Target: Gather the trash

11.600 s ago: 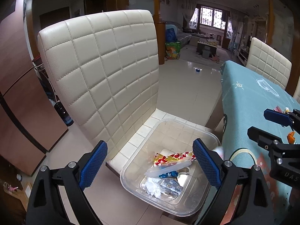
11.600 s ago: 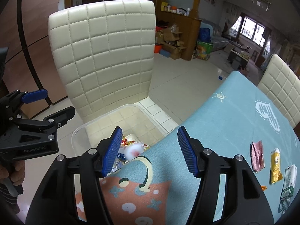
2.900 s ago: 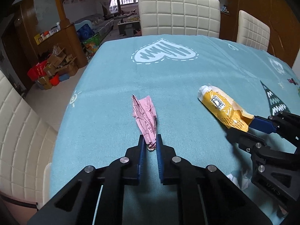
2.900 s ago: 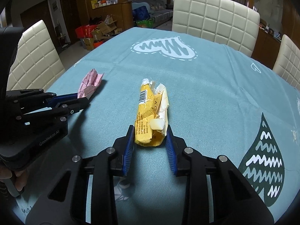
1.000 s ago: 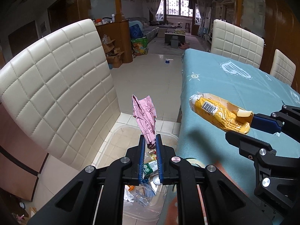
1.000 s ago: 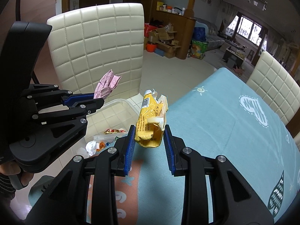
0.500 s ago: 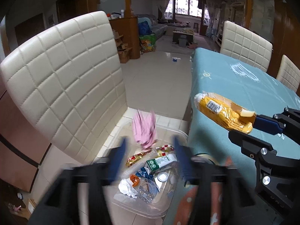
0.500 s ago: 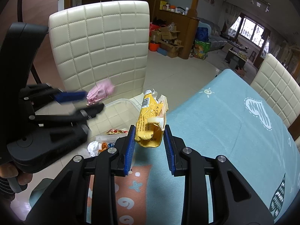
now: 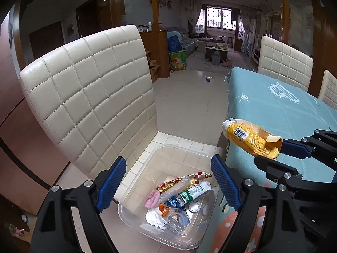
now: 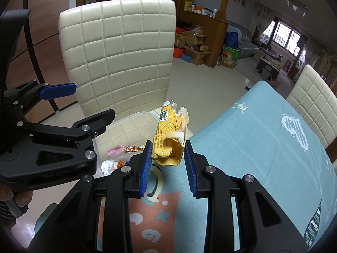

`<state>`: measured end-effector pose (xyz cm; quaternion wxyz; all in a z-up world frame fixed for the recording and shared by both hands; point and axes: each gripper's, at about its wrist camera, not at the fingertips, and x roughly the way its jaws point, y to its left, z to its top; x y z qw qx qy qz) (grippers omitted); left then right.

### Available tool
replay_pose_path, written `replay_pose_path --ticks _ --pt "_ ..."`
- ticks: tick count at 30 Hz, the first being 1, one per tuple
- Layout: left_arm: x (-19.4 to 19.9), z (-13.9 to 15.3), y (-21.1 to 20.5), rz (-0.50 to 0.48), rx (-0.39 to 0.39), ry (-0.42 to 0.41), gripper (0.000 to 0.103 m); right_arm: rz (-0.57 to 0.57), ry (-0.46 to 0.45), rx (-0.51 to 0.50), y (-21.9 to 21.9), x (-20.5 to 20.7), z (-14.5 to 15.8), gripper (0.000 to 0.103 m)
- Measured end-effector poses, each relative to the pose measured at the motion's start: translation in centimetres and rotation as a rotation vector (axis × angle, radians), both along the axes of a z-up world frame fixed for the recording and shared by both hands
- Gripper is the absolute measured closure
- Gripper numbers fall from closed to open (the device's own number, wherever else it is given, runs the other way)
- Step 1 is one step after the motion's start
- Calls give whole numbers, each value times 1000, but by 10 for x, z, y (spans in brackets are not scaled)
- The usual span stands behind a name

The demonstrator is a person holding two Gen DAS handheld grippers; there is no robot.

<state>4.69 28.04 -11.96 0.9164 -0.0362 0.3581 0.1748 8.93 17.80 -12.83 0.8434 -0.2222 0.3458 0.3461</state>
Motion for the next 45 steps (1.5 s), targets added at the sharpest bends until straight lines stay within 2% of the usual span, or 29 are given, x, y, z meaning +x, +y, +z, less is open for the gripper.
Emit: replay_pose_path --ticks 1,3,5,16,19,21,24,30,37,45 --pt "-1 0 1 2 1 -1 22 0 -3 2 0 0 0 68" --pt "-1 0 2 11 5 -1 22 -8 -12 5 0 0 1 56" --pt "-3 0 4 15 -1 -3 22 -24 -42 2 -2 -1 2 48" --pt "-3 4 -4 -3 2 -9 22 -69 -23 29 -20 -1 9 45" --pt "-3 6 -9 -10 -2 -12 22 -83 -28 43 -30 -1 13 37" --pt "-2 9 -13 -14 -9 -16 22 -96 -35 60 -42 -4 19 26" --pt "-1 15 -22 -14 -17 -26 22 -128 -76 82 -61 -9 29 15" --pt "-5 36 -54 -47 -56 -72 22 -274 -122 134 -116 -20 60 4" --pt "-20 75 -107 -116 -28 -155 22 -470 -227 166 -179 -51 99 4" --pt "-45 116 -165 -194 35 -242 22 -564 -301 194 -224 -82 131 4"
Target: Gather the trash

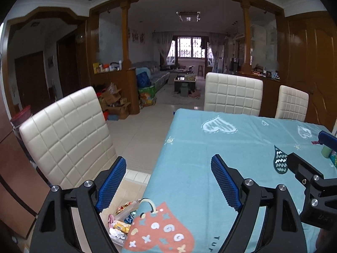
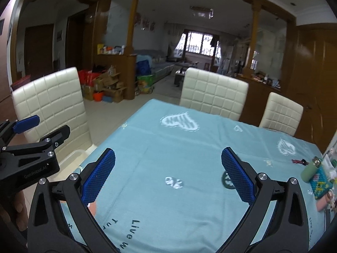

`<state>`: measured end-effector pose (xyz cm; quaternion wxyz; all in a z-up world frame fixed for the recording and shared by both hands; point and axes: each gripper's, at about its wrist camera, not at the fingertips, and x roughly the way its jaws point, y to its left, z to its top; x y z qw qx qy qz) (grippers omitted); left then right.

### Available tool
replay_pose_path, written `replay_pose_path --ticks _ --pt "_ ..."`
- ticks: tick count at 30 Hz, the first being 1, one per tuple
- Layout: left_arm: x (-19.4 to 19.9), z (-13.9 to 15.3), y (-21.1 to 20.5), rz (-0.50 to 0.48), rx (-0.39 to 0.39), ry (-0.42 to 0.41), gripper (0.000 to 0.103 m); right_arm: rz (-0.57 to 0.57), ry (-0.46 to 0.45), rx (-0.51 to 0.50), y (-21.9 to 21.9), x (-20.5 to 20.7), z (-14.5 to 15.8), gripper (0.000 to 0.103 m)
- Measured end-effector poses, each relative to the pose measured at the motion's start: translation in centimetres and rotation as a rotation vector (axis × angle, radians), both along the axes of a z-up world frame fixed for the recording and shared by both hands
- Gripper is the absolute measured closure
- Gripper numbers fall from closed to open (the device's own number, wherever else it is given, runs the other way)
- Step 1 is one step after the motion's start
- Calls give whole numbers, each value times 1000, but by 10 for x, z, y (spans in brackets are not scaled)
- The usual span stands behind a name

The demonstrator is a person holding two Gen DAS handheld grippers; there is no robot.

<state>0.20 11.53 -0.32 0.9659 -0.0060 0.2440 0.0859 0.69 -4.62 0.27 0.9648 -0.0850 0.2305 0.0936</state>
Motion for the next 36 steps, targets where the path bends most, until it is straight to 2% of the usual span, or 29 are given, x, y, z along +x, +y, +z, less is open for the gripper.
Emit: replay_pose_path --ticks 3,13,18,31,36 --pt "-7 8 -16 -23 15 -22 16 -23 -8 16 -16 -8 5 4" --pt "-19 21 -56 -66 71 -63 15 -54 -43 46 -54 -27 14 4" --pt "-21 25 -62 -87 57 -65 15 -67 -52 63 -67 -33 14 4" --pt "-19 23 -79 -98 90 -63 12 -73 -40 88 -82 -33 10 4" --pt "-17 22 -79 -118 77 -56 12 -52 -8 123 -85 -32 9 4"
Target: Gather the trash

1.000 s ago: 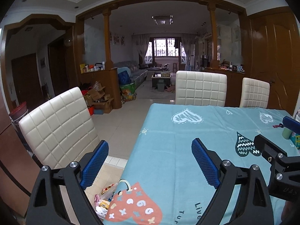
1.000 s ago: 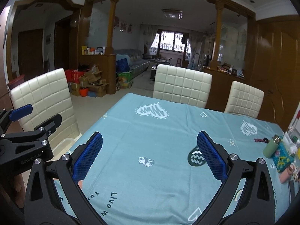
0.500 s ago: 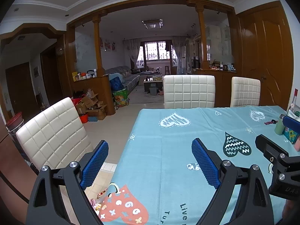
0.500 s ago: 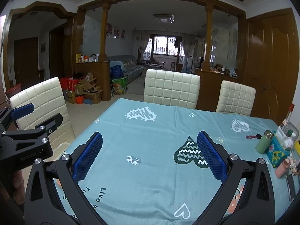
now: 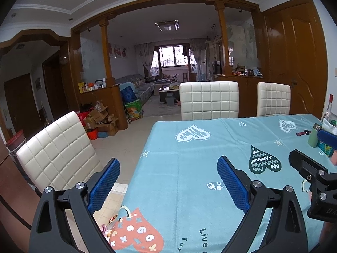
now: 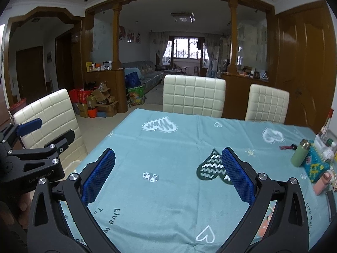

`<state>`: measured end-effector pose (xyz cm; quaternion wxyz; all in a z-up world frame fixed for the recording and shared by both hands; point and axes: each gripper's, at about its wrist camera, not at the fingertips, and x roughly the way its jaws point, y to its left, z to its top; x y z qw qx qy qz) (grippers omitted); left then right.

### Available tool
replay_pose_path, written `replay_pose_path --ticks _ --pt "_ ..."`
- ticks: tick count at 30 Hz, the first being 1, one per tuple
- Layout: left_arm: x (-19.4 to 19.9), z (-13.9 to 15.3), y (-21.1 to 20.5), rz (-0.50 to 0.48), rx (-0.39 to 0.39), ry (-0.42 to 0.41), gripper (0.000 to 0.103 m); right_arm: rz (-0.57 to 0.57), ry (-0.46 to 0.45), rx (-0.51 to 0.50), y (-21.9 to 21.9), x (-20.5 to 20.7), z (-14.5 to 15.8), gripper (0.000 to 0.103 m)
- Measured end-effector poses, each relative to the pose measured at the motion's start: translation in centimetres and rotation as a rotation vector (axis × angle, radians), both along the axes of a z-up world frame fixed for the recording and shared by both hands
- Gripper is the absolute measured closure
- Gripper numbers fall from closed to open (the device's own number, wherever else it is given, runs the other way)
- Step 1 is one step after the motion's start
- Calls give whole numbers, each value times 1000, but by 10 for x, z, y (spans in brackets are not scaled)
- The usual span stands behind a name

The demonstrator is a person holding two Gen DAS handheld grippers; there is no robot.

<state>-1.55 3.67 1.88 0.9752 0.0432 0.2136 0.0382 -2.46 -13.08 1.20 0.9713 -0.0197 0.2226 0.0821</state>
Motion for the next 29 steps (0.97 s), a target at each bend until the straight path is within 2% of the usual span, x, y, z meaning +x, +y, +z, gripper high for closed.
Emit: replay_pose_path --ticks 5,9,13,25,29 --pt "1 -2 0 10 13 -9 12 3 4 -1 3 0 -2 4" --pt "0 -1 7 4 -29 -15 12 6 3 -14 8 0 -2 4" --pt "0 -1 8 -8 -37 2 12 6 3 -16 9 1 -2 4" --pt "2 -3 4 -16 -34 26 12 -6 3 -10 5 1 -1 4" --pt "3 -2 0 -7 -8 18 12 -6 4 -11 4 2 -1 4"
